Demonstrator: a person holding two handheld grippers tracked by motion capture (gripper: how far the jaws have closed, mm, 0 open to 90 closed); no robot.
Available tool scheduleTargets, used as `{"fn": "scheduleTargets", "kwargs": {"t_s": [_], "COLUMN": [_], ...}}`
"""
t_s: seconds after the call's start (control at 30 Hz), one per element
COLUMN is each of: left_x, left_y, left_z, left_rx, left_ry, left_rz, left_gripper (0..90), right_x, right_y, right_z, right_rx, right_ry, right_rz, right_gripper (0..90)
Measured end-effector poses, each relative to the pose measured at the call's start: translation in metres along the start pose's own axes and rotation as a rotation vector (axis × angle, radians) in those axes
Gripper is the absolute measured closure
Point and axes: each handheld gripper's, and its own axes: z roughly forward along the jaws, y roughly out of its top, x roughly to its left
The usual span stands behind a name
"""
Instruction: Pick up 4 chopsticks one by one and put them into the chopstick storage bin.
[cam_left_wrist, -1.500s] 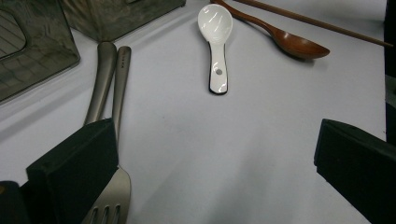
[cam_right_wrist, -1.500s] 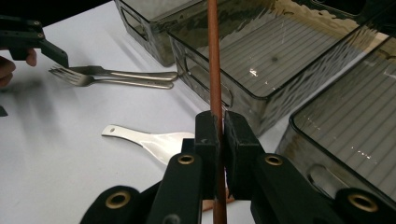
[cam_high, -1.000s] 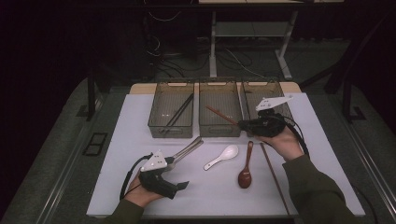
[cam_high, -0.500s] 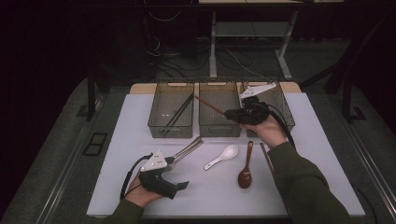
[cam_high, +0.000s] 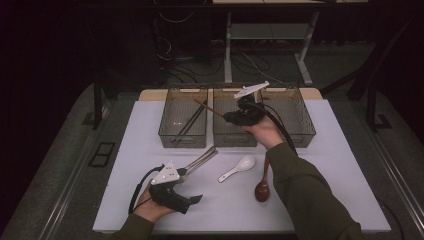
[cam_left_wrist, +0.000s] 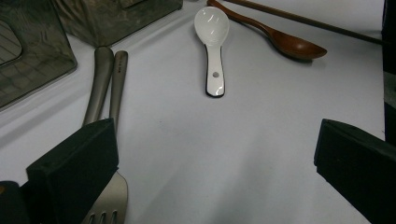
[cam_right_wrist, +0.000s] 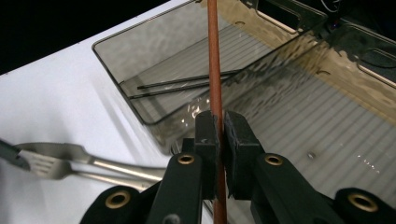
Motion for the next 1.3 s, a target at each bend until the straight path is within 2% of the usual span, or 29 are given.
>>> {"fn": "scheduleTargets", "kwargs": {"t_s": [0.13, 0.63, 0.77, 0.93, 1.2, 1.3], "left_x": [0.000, -0.002, -0.001, -0.003, -0.003, -0.003], "left_y": [0.000, 0.001, 0.002, 0.002, 0.002, 0.002], "left_z": [0.000, 0.000, -0.001, 0.000, 0.000, -0.001], "left_rx": [0.003, -0.003, -0.001, -0.010, -0.004, -0.007], "left_ry": [-0.003, -0.009, -0.011, -0.016, -0.017, -0.017], "left_rz": [0.012, 0.012, 0.025, 0.020, 0.026, 0.027], "left_gripper": [0.0, 0.0, 0.0, 0.0, 0.0, 0.0], "right_x": [0.003, 0.014, 0.019, 0.022, 0.030, 0.032], "right_y": [0.010, 0.044, 0.051, 0.058, 0.063, 0.064], "right_z": [0.017, 0.079, 0.095, 0.109, 0.123, 0.124], "right_rx": [0.026, 0.113, 0.136, 0.164, 0.192, 0.182], "right_ry": [-0.004, -0.036, -0.041, -0.063, -0.052, -0.047], "right_rz": [-0.002, 0.024, 0.029, 0.036, 0.022, 0.026], "right_gripper": [84.2, 84.2, 84.1, 84.1, 83.2, 78.8]}}
